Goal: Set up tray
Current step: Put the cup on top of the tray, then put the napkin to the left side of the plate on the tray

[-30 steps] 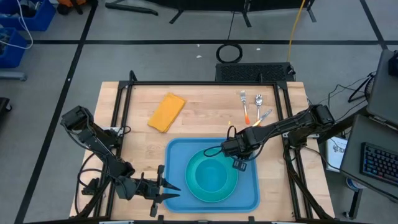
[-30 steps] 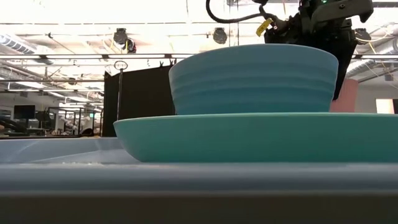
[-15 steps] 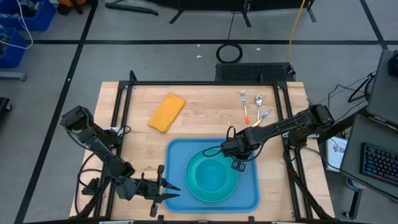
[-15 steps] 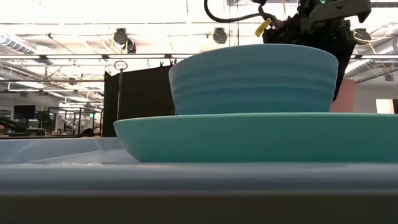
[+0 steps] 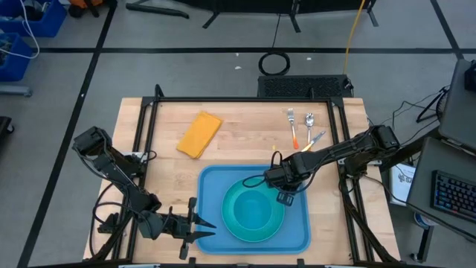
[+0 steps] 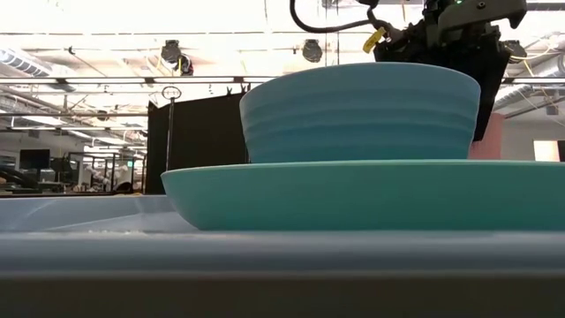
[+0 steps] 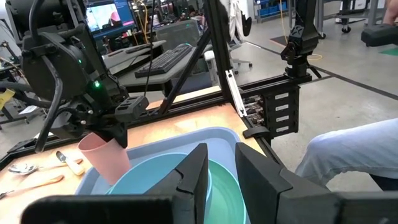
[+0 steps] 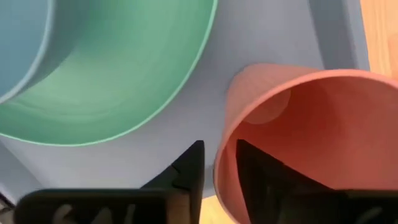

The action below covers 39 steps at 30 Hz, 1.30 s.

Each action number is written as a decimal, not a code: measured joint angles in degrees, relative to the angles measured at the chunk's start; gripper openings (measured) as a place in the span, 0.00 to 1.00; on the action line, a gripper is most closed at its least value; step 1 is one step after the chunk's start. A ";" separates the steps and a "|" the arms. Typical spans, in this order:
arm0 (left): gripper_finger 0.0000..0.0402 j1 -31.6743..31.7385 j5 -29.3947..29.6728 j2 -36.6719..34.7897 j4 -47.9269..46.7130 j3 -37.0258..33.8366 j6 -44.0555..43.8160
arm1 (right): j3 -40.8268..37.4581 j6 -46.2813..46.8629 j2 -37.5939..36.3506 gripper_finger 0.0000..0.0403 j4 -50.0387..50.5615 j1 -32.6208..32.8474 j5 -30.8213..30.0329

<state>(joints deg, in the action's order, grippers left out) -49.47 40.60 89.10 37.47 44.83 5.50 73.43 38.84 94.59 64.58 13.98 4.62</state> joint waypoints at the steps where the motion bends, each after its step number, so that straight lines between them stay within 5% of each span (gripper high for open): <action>1: 0.22 0.00 0.00 0.00 -0.01 0.01 0.00 | 0.02 0.43 0.00 0.24 0.12 0.00 0.00; 9: 0.22 0.00 0.00 0.00 0.00 0.01 0.00 | 0.09 0.78 -0.77 0.33 1.62 0.09 0.13; 28: 0.22 0.00 0.01 0.01 -0.16 0.00 0.00 | 0.09 6.07 -13.08 0.33 0.57 0.37 -3.89; 39: 0.22 0.71 1.97 0.02 -6.39 -0.01 -4.70 | 0.07 3.04 -21.29 0.33 -24.06 5.67 -11.77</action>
<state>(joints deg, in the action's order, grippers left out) -48.77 42.57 89.12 31.09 44.82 0.80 73.49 41.88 73.30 40.52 19.65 -7.15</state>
